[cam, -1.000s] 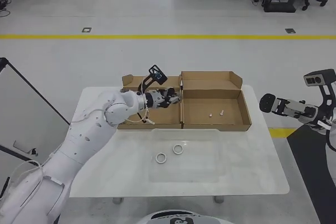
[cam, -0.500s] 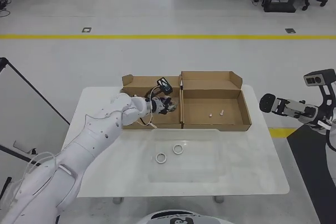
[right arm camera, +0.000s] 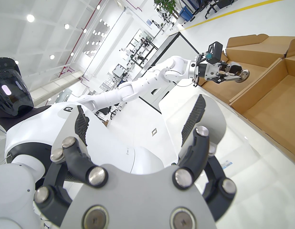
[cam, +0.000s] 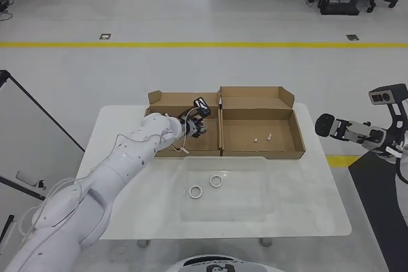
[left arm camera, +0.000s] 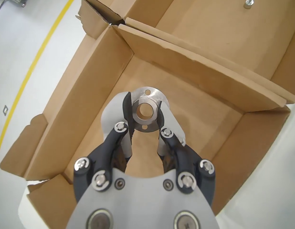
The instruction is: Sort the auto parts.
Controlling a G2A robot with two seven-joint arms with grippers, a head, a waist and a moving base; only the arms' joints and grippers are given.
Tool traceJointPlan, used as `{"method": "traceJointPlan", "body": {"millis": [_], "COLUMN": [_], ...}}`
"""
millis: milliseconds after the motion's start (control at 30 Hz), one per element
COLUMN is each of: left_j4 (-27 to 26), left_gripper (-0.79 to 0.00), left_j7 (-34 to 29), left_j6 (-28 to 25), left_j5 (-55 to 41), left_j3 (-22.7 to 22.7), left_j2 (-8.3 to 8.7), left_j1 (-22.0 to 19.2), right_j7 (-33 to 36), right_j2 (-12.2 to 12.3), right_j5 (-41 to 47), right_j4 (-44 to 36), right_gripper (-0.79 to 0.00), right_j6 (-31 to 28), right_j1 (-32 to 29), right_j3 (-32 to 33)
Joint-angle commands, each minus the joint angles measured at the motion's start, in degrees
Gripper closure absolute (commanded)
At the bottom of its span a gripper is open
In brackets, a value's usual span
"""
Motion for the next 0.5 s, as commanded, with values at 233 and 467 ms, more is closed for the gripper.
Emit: {"method": "traceJointPlan", "body": {"millis": [233,467], "left_j4": [5.40,8.80], "left_gripper": [0.000,0.000], "left_j7": [0.37,-0.43], "left_j6": [-0.52,-1.09], "left_j5": [4.40,5.74], "left_j3": [2.90,3.56], "left_j2": [-3.23,-5.00], "left_j1": [-1.20,-1.75], "right_j7": [0.00,0.00], "right_j2": [0.00,0.00], "right_j5": [0.01,0.01], "right_j4": [0.00,0.00], "right_gripper": [-0.785,-0.785], "right_j6": [0.00,0.00], "right_j1": [0.00,0.00], "right_j3": [0.00,0.00]}}
